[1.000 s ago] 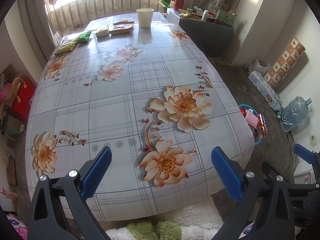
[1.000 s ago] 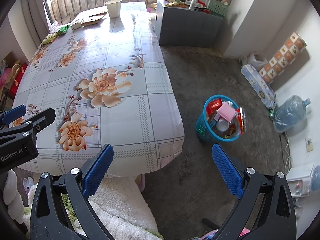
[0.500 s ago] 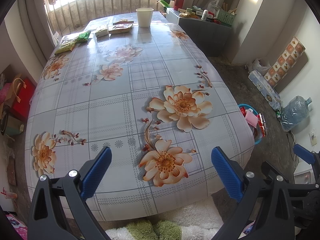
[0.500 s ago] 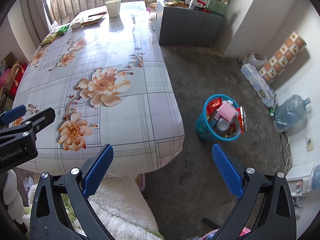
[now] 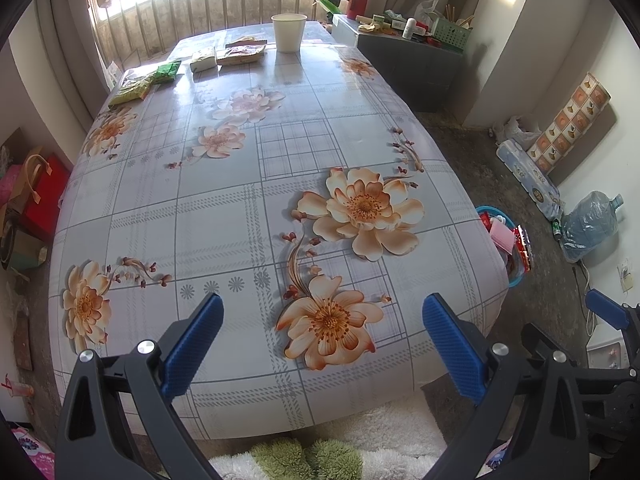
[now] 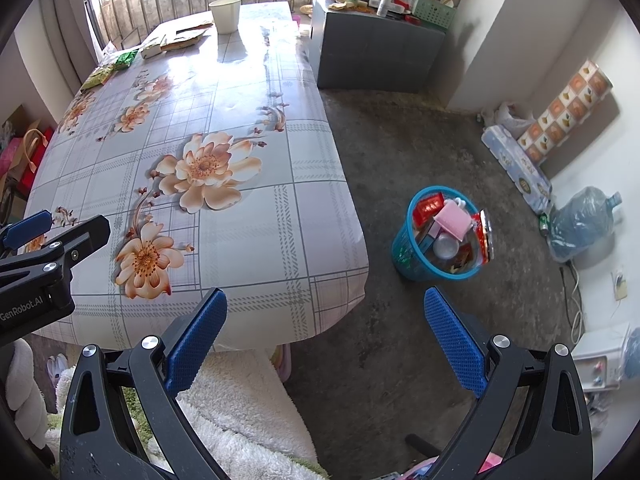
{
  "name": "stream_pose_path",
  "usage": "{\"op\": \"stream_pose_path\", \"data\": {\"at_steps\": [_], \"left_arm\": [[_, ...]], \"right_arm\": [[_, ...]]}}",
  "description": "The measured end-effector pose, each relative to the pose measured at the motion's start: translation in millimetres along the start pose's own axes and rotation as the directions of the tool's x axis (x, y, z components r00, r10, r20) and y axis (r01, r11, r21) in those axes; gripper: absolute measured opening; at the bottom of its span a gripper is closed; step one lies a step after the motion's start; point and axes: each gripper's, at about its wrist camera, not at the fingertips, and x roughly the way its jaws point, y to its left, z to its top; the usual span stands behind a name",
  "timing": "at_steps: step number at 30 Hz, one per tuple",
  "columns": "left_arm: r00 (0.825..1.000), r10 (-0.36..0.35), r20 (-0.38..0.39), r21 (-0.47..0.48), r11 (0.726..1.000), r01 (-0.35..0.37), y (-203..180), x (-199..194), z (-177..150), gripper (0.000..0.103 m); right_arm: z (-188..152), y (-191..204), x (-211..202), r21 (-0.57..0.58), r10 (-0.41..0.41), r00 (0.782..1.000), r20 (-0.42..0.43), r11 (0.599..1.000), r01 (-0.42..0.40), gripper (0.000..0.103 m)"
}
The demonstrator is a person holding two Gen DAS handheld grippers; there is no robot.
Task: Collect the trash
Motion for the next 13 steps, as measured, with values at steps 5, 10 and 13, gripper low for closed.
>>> {"op": "stream_pose_path", "data": {"at_steps": [5,10,13], "left_arm": [[1.000,0.001,0.001,0.001,1.000,-0.001,0,0,0,0.098],[1.000,0.008,0.003,-0.008,1.000,-0.008,1,0,-5,0.098],[1.000,0.018,0.002,-0.010,1.000,-0.018,3,1,-9,0.098]], "right_arm": [[-1,-1,1,0.007,0.004,1.000,-0.002,1.000,-0.004,0.095],[-9,-2,4,0.018,0.020,1.000,0.011,1.000,-0.020,0.095],[-17,-4,6,0.037,0.041,0.999,0.024,0.998,-0.042,0.095]]}}
